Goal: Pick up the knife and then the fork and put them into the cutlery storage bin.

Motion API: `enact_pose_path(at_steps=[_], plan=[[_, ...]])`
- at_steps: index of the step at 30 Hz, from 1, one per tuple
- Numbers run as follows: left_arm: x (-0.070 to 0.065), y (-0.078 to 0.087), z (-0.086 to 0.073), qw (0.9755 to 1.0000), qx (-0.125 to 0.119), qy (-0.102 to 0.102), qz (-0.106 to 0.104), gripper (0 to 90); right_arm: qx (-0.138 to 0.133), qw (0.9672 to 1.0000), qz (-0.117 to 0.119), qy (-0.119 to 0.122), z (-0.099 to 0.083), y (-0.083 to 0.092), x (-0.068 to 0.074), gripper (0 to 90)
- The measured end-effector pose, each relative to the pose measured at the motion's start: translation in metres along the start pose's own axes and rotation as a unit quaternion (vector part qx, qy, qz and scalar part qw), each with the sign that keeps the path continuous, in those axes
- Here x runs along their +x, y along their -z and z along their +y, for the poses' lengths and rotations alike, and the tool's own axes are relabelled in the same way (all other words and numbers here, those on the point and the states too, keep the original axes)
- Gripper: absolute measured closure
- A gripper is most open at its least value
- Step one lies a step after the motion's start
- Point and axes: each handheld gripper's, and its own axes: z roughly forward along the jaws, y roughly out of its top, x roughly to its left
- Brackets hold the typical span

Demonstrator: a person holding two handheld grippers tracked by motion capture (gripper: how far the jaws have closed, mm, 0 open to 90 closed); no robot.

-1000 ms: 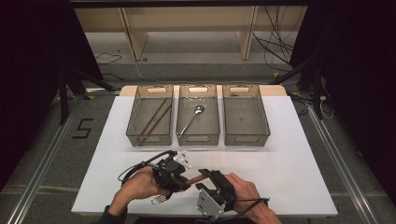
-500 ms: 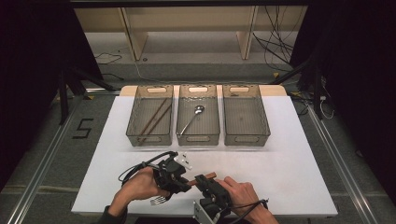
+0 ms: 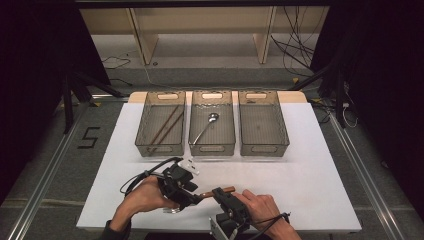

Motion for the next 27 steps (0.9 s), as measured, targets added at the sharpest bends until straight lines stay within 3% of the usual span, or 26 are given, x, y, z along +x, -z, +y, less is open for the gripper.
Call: enact_pose_path(at_steps=[2,4,5,6,11,14,16,20,24,27], plan=[[0.004,0.008,-0.001,0.9996,-0.024,0.006,0.014,45.1,0.001,1.0000,0.002,0.005,-0.005,-0.001,-0.003,81.2],[0.007,0.017,-0.002,0.9981,-0.054,0.018,0.024,42.6,0.010,0.9999,0.002,-0.005,-0.010,-0.001,-0.005,81.3],[0.008,0.022,-0.002,0.9970,-0.067,0.023,0.031,41.4,0.020,0.9995,0.006,-0.022,-0.012,0.000,-0.005,81.3],[0.009,0.026,-0.003,0.9958,-0.077,0.028,0.039,39.6,0.023,0.9995,0.007,-0.020,-0.016,0.000,-0.007,81.3],[0.020,0.043,-0.009,0.9869,-0.127,0.058,0.081,33.2,0.041,0.9982,0.008,-0.043,-0.032,0.001,-0.015,81.3],[0.028,0.052,-0.013,0.9824,-0.139,0.070,0.103,30.9,0.044,0.9979,0.004,-0.047,-0.041,0.003,-0.019,81.3],[0.032,0.057,-0.017,0.9800,-0.148,0.077,0.109,29.9,0.047,0.9969,0.004,-0.063,-0.047,0.005,-0.022,81.3],[0.035,0.056,-0.023,0.9778,-0.157,0.071,0.120,27.7,0.047,0.9946,-0.001,-0.092,-0.057,0.008,-0.033,81.3],[0.036,0.046,-0.031,0.9783,-0.157,0.061,0.121,25.6,0.052,0.9869,0.005,-0.153,-0.070,0.007,-0.051,81.3],[0.036,0.038,-0.038,0.9768,-0.160,0.065,0.126,24.5,0.055,0.9758,0.025,-0.210,-0.081,0.007,-0.067,81.3]])
